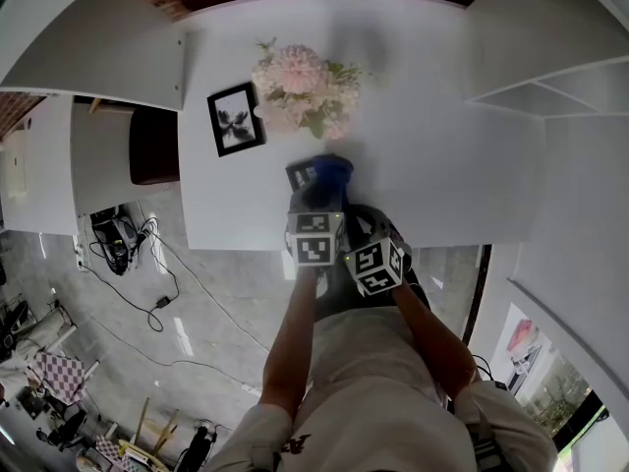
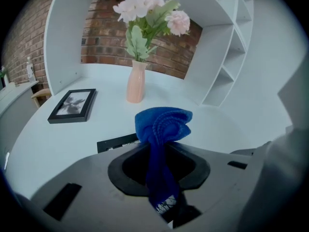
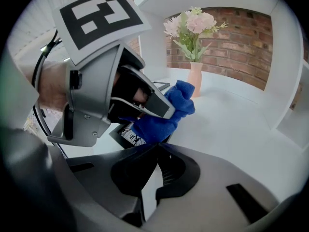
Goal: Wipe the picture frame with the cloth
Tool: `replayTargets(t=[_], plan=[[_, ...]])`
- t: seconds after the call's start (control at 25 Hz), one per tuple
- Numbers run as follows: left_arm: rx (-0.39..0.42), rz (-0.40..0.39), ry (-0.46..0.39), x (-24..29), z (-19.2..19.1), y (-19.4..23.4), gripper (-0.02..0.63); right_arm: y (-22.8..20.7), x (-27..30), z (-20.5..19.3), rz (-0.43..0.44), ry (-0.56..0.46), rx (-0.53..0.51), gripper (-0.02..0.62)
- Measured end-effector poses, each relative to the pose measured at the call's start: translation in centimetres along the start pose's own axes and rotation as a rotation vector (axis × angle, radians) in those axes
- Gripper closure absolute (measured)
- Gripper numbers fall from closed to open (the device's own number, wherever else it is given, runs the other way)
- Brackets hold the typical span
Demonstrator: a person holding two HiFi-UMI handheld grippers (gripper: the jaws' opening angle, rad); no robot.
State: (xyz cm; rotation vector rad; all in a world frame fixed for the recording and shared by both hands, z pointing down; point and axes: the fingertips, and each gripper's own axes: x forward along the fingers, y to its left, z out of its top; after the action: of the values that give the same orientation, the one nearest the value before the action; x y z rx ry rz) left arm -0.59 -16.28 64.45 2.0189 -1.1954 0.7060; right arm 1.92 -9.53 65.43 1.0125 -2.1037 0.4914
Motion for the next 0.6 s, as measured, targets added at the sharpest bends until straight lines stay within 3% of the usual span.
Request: replayTargets(t=[0.6], plan=[[-0.011, 0.041, 0.016, 0.4, -0.4, 1.2, 0.511, -0.1, 0.1, -0.1, -0.017, -0.001, 0.016, 0.595]])
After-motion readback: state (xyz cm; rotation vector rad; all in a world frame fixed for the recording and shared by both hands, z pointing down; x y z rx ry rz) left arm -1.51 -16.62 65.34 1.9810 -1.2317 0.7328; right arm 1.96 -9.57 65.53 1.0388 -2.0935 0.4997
